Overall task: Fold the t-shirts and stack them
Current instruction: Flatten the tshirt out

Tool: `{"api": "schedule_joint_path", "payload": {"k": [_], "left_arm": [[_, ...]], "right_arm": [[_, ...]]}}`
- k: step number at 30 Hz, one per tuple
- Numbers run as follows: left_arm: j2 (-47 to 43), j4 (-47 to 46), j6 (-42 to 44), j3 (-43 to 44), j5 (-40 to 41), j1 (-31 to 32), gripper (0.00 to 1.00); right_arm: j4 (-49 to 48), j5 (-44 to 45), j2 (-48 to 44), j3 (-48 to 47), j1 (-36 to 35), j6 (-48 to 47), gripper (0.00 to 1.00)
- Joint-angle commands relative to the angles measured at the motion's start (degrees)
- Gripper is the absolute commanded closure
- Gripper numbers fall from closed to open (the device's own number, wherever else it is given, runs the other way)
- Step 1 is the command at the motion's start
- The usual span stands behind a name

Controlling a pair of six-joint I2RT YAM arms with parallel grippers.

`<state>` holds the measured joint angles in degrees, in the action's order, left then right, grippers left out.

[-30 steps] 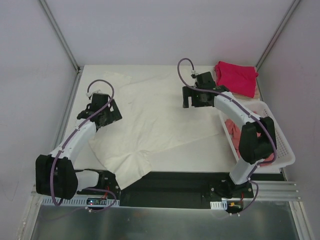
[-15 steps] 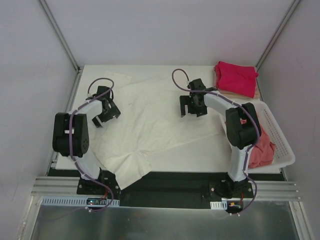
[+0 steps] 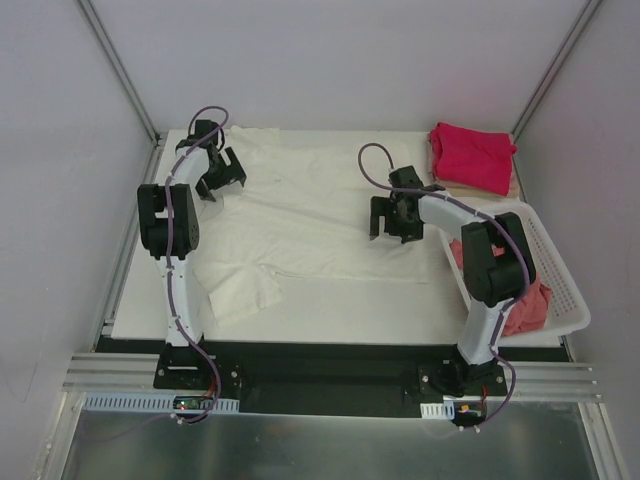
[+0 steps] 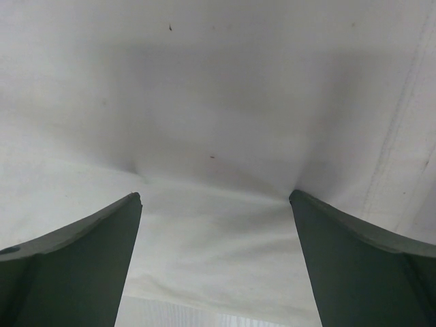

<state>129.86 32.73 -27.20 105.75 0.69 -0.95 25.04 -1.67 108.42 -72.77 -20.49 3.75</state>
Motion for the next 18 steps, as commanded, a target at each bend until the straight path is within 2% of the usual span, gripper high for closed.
{"api": "schedule_joint_path", "payload": {"k": [1, 6, 12, 17, 18], "left_arm": [[8.02, 8.65, 4.17, 11.19, -4.56, -0.10, 0.01], [7.52, 10.86, 6.28, 13.52, -1.04, -0.02, 0.01], [-5.39, 11.13, 4.53, -0.87, 1.07, 0.07, 0.01], [-22.96, 11.04, 2.77, -9.85, 2.38, 0.77, 0.01], [-26.03, 10.86, 1.90, -14.39, 3.26, 0.77, 0.01]], "right_arm": [[2.92, -0.08, -0.32, 3.33, 0.19, 3.63, 0.03], [3.70, 0.35, -0.23, 1.67, 0.10, 3.28, 0.03], [4.41, 1.32, -4.88, 2.02, -2.10, 3.64, 0.03], [5.55, 6.93, -13.82, 0.88, -2.62, 3.89, 0.03], [5.37, 7.99, -15.76, 2.10, -2.89, 4.16, 0.03]]}}
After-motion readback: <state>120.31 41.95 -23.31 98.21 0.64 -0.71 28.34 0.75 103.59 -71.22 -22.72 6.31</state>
